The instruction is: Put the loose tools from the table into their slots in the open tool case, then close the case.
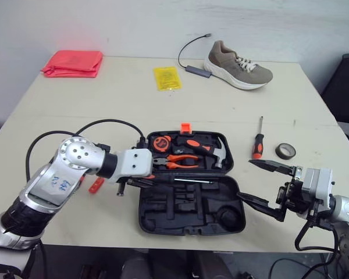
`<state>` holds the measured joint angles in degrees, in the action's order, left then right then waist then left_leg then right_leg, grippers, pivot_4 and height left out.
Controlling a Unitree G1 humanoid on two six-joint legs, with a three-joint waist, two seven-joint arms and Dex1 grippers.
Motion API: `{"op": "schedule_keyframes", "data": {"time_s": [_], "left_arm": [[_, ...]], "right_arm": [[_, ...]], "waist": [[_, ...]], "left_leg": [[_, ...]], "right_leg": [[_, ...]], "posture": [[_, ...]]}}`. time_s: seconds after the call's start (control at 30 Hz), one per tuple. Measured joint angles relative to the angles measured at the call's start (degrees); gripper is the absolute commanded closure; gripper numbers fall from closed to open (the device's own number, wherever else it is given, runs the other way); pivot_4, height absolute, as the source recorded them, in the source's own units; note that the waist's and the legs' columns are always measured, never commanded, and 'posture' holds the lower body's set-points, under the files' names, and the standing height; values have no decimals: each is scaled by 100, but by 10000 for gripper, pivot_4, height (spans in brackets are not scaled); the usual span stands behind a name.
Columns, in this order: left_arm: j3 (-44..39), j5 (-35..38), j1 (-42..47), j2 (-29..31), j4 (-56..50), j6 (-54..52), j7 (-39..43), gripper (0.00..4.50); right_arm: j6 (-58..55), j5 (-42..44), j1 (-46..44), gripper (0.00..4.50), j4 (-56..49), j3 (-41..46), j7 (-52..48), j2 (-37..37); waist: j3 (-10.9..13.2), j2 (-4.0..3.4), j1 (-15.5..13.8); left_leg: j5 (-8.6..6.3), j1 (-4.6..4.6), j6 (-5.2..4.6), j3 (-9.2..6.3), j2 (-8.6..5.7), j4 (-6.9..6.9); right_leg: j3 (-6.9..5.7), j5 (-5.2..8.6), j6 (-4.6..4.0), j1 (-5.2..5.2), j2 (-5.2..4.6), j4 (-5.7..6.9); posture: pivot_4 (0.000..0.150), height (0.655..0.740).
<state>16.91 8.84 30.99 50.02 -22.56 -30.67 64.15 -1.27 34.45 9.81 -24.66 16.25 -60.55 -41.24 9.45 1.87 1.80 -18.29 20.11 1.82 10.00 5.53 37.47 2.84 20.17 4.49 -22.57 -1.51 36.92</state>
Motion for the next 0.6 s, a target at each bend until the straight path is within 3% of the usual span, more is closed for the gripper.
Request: {"op": "schedule_keyframes", "data": {"time_s": [0.6], "left_arm": [[791,-646,339,-656,-135,-837,-421,36829]], "right_arm": [[182,-110,331,0,14,2,7,144]], "waist": [[1,-2,-25]], "left_leg": [[-1,3,-1,-1,3,25]], "right_leg": [[3,0,1,0,5,13]], "posture": [[1500,7400]]}}
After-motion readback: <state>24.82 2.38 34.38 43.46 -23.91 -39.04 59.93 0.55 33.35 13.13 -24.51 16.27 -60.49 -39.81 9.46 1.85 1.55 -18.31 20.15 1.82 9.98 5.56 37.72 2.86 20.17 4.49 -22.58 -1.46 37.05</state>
